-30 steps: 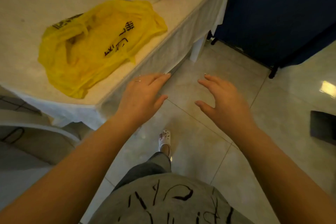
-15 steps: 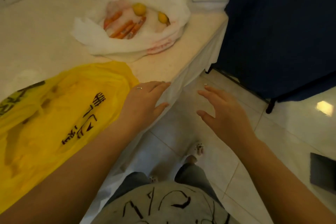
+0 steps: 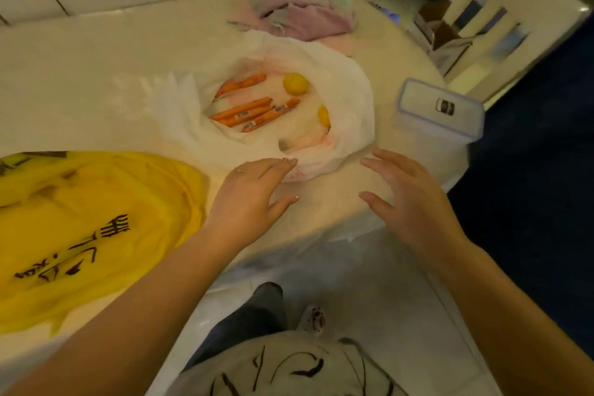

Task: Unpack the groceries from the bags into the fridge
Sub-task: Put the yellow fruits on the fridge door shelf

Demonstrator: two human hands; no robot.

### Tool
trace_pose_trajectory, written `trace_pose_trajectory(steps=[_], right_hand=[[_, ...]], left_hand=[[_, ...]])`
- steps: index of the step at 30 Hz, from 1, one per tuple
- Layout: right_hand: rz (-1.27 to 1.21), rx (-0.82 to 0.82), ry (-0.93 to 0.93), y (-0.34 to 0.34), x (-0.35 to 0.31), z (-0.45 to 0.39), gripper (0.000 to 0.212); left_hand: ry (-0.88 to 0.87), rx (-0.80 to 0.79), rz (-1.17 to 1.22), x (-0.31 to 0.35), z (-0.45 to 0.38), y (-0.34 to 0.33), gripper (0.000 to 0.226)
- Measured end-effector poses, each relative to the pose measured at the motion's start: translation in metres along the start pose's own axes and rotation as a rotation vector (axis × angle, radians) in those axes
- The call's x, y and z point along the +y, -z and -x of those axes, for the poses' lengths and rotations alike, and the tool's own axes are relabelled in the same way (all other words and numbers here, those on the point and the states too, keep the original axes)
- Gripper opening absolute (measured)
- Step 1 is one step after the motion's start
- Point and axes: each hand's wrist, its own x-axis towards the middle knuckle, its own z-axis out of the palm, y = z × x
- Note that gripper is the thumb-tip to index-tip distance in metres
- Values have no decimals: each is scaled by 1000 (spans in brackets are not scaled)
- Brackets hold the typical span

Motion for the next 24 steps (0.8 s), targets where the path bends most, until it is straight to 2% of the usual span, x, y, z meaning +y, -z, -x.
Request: trace_pose_trajectory(steps=[4,10,13,19,24], right_hand=[[4,-17,119,5,18,-54,51],[-13,-71,252,-5,30,-128,52],[-25,-144,303,-14,31,-168,52],[30,-263,446,-41,35,-236,54],[164,-443,484,-70,42,-270,59]], left_hand=[[136,-10,7,2,-24,-9,52],[231,28,23,-14,-73,-19,54],[199,116,31,-32,-103,-26,51],[106,174,28,-66,-174,-45,48],[138,82,55,-87,-215,-72,54]])
